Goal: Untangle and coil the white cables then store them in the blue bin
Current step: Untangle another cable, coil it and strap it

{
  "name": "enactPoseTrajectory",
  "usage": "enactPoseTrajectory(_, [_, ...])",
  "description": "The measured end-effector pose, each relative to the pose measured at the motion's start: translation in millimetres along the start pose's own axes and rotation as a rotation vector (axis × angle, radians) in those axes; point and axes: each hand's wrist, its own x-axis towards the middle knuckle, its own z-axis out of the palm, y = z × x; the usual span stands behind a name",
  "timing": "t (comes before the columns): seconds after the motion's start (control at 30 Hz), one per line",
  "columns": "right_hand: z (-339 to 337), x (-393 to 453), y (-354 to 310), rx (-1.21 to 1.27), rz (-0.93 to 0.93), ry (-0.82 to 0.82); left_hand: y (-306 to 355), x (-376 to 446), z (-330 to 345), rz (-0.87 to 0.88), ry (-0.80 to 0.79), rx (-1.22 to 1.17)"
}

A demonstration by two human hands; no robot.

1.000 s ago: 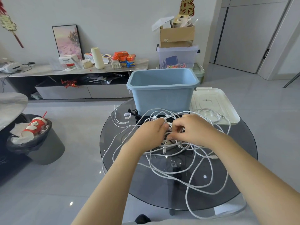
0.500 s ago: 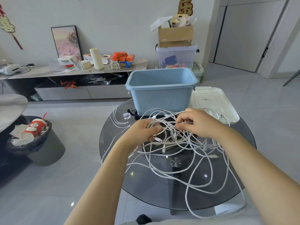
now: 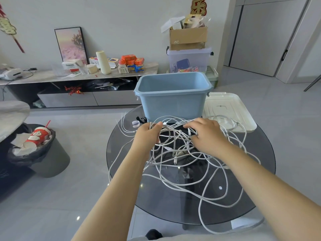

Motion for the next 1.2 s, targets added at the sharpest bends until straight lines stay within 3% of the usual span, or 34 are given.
enactPoseTrajectory(0.1, [4.1,-0.6,-21.3,0.135,-0.124,0.187,6.5,-5.0,7.4,0.126,0.053,0.018])
enactPoseTrajectory(0.2, [4.4,-3.8,-44.8,0.514,-0.052,0.132,13.3,-10.3,9.1,0.252,0.050,-0.005])
enactPoseTrajectory(0.3, [3.6,-6.2,-46.3,0.726,0.004,0.010,21.7,-17.1,6.3,0.268,-0.113,-0.236])
enactPoseTrajectory(0.5, [3.4,0.3,-35.3,1.098,0.014,-0.063,28.3,-16.7,-7.1,-0.004,-0.485,-0.744])
enactPoseTrajectory(0.57, [3.3,1.3,-31.3,1.168,0.021,-0.104,27.3,-17.1,-8.8,-0.010,-0.572,-0.774])
enactPoseTrajectory(0.7, [-2.4,5.3,-22.5,1.207,0.060,-0.177,25.7,-16.7,-10.6,0.079,-0.674,-0.614])
enactPoseTrajectory(0.77, [-2.6,7.7,-19.2,1.208,0.085,-0.142,26.2,-19.0,-10.8,0.118,-0.604,-0.451])
enactPoseTrajectory(0.87, [-1.0,9.4,-18.8,1.208,0.129,-0.099,24.5,-23.1,-7.6,0.224,-0.377,-0.087])
enactPoseTrajectory(0.97, [-3.6,9.5,-17.3,1.231,0.164,-0.228,24.2,-26.4,-1.9,0.275,-0.219,0.140])
enactPoseTrajectory(1.07, [-6.6,7.9,-17.7,1.412,0.198,-0.351,23.8,-26.6,3.9,0.294,-0.140,0.192])
enactPoseTrajectory(1.2, [-7.6,8.3,-18.6,1.635,0.245,-0.355,24.0,-23.1,8.3,0.329,-0.141,0.184])
